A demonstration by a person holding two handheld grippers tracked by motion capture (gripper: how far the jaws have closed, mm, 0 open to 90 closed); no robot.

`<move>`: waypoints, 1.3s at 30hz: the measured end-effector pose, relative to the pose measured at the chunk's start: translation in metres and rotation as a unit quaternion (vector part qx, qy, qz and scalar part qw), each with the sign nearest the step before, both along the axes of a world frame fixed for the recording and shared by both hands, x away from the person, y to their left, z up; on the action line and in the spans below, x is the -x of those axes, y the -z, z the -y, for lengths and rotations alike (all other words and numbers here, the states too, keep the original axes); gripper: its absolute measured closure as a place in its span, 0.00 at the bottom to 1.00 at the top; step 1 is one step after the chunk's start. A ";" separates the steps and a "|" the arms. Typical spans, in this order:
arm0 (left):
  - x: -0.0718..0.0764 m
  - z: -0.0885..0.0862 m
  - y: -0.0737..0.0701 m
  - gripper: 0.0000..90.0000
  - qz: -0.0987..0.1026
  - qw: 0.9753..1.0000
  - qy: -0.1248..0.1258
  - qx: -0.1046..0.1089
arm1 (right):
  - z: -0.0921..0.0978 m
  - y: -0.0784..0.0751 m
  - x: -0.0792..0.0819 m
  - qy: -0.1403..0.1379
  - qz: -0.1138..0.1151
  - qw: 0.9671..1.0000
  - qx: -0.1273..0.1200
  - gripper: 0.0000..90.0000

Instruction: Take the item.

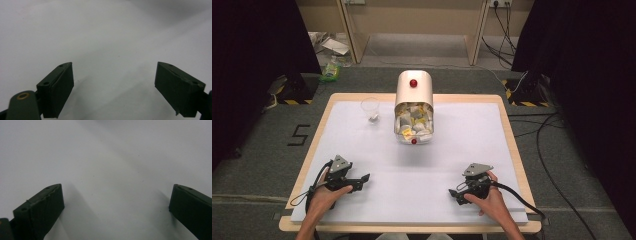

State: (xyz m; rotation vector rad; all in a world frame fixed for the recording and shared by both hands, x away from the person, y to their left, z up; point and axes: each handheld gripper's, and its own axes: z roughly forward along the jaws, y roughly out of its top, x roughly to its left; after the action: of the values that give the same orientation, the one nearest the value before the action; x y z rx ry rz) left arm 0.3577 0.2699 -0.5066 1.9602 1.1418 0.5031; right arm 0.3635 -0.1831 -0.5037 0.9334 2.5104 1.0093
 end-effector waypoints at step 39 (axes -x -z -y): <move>0.046 -0.001 0.005 0.17 -0.010 1.000 -0.012 -0.020 | 0.000 0.000 0.000 0.000 0.000 1.000 0.000 0.00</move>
State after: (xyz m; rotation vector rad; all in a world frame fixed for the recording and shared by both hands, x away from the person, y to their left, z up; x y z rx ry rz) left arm 0.3114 0.2710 -0.5117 1.9926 1.1766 0.5243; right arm 0.3635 -0.1831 -0.5037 0.9327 2.5102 1.0088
